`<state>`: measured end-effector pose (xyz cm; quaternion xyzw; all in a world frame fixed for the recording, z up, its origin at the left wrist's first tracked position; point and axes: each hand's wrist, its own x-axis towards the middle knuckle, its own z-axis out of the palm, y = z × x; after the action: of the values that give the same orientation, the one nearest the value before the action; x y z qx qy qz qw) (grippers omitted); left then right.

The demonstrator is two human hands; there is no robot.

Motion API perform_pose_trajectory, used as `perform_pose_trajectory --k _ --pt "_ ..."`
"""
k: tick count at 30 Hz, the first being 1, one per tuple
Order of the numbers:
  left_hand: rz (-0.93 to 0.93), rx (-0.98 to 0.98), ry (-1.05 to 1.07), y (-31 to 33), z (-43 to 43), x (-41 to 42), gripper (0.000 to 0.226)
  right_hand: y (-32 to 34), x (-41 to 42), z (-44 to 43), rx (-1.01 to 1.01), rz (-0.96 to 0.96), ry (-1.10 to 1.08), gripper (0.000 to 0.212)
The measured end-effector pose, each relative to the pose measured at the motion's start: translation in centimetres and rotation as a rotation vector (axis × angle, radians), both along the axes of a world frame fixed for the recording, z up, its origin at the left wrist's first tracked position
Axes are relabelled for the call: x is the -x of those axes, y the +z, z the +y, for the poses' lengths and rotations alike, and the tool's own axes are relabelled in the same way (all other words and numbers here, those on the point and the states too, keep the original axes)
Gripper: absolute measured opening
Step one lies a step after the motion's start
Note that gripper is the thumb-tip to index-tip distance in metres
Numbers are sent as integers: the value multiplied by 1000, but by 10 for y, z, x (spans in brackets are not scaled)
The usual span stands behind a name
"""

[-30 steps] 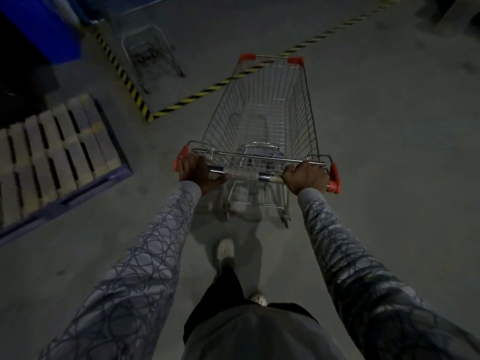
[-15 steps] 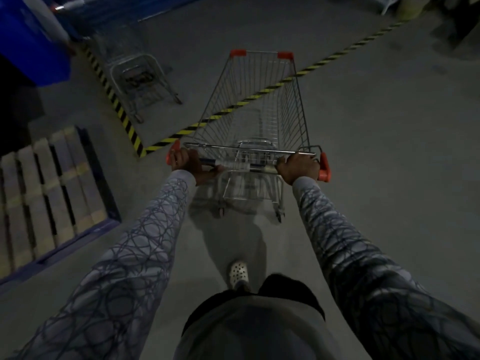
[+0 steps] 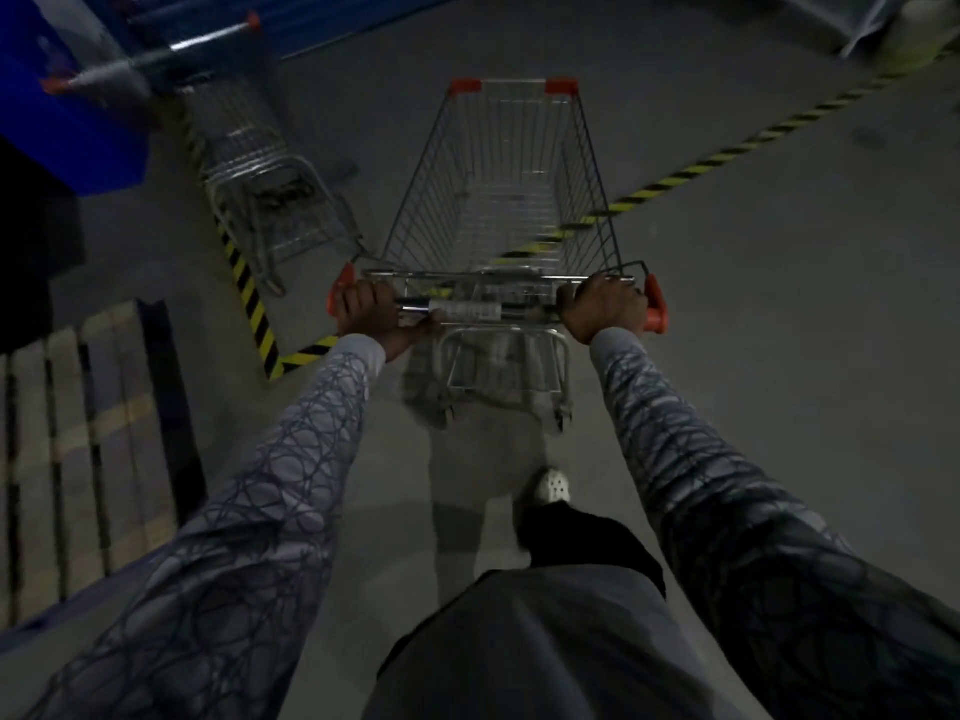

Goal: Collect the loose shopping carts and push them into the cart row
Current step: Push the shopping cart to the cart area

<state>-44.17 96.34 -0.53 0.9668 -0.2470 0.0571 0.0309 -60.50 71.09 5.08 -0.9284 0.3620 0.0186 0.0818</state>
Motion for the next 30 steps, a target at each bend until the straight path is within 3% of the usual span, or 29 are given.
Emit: perform_pose_trajectory --k 10,18,22,28,30 --pt "-275 21 138 -28 -137 -164 71 -4 -223 -180 -41 115 100 50" --pt "-503 111 98 -45 -209 -356 75 -37 -436 -269 57 57 170 50" --pt "-564 61 61 -42 -239 -459 68 -43 -527 -296 169 -162 229 55" --pt "-218 -19 108 -26 -273 -570 70 -68 -614 -321 300 -541 325 22" --pt "-397 -30 81 -27 -281 -604 62 -74 -651 -331 307 -546 329 23"
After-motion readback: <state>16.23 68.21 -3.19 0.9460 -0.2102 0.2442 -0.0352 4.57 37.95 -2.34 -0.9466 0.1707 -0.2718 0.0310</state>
